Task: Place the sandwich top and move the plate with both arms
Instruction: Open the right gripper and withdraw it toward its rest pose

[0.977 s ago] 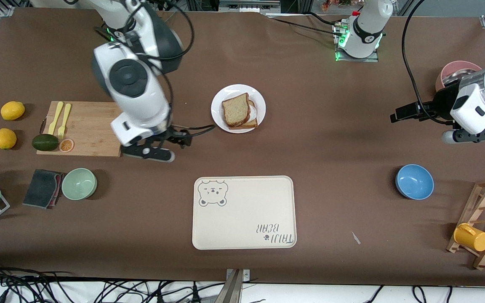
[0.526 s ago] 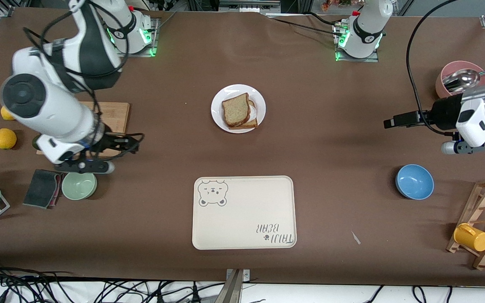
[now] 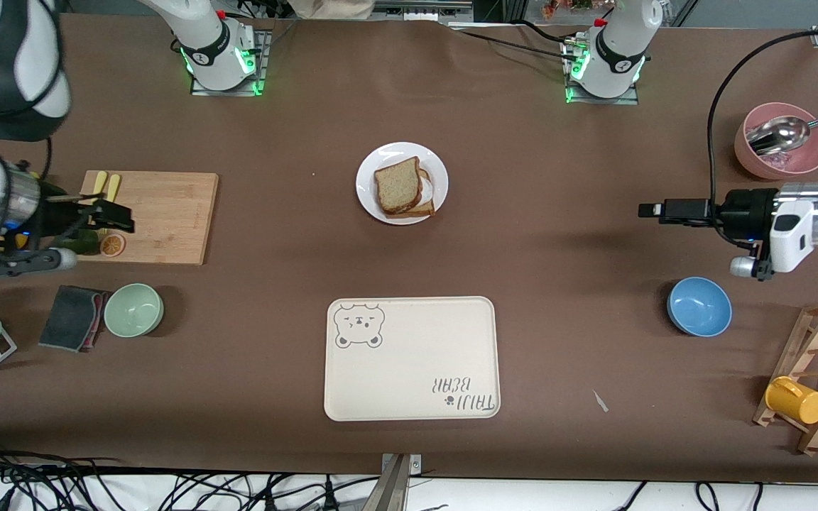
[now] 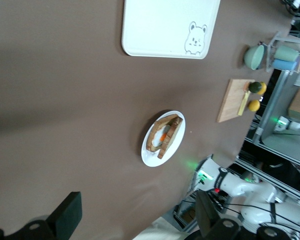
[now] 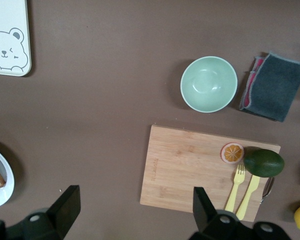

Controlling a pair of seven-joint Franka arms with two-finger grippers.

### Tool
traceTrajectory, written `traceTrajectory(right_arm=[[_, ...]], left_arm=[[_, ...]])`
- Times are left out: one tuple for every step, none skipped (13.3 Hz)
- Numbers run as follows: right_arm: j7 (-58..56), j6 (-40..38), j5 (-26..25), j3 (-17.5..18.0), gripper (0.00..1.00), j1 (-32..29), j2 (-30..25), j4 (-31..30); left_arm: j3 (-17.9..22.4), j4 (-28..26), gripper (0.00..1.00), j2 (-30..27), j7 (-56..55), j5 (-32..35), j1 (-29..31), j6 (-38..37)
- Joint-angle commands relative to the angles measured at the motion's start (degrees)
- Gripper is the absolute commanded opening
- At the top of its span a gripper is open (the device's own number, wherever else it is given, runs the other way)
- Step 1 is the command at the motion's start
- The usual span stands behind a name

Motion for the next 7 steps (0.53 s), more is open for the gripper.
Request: traceTrajectory(right_arm=[[-3.21, -1.22, 0.38, -1.45, 1.00, -0.35, -3.74, -1.00], [-3.21, -1.49, -0.85, -0.23, 1.00, -0.44, -6.11, -1.26], [-2.60, -1.58, -0.60, 1.95, 1.00, -2.53, -7.27, -2.49], [-2.68, -0.79, -0.86, 4.32, 1.00, -6.29, -8.15, -4.15], [-2.94, 0.00, -2.51, 7.74, 1.00, -9.81, -8.51, -4.86], [-3.29, 0.09, -3.40, 9.26, 1.00, -12.80, -8.95, -4.87], [-2.51, 0.01, -2.97, 9.36, 1.00, -13.88, -11.30, -5.39]], left_arm=[[-0.10, 0.39, 1.00, 3.75, 7.81, -4.39, 0.70, -1.79], [-0.10, -0.48, 1.00, 4.54, 10.37, -5.27, 1.40, -2.92], [-0.10, -1.28, 1.00, 5.24, 11.88, -5.89, 1.75, -3.71], [-0.10, -2.33, 1.00, 5.34, 13.02, -6.24, 2.02, -3.72], [-0.10, -2.77, 1.00, 5.77, 14.77, -6.86, 2.02, -3.90], [-0.10, -3.21, 1.00, 6.91, 17.49, -7.38, 2.11, -3.90], [-0.10, -3.39, 1.00, 7.70, 19.69, -7.91, 2.11, -3.90]])
